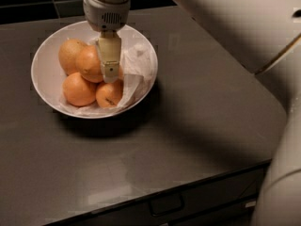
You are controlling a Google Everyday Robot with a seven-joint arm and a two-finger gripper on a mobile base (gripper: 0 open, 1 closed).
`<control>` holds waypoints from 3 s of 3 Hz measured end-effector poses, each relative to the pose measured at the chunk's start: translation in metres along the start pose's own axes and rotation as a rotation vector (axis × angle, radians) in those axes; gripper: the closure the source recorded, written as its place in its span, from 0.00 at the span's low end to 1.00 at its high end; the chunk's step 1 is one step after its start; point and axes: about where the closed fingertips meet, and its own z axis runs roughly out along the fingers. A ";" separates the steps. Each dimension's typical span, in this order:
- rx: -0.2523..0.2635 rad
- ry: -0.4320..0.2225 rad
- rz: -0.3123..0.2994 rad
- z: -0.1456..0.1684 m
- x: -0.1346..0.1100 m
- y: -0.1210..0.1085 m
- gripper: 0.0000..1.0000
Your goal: Pick orange from white bowl
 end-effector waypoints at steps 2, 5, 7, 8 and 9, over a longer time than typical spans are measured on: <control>-0.019 -0.017 -0.013 0.010 -0.006 -0.003 0.03; -0.034 -0.029 -0.013 0.016 -0.007 0.000 0.10; -0.048 -0.044 -0.027 0.021 -0.011 0.000 0.10; -0.054 -0.057 -0.036 0.025 -0.018 0.005 0.10; -0.055 -0.063 -0.041 0.026 -0.021 0.006 0.10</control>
Offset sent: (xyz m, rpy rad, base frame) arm 0.0041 0.0114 -0.0136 -0.0023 0.0424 0.0357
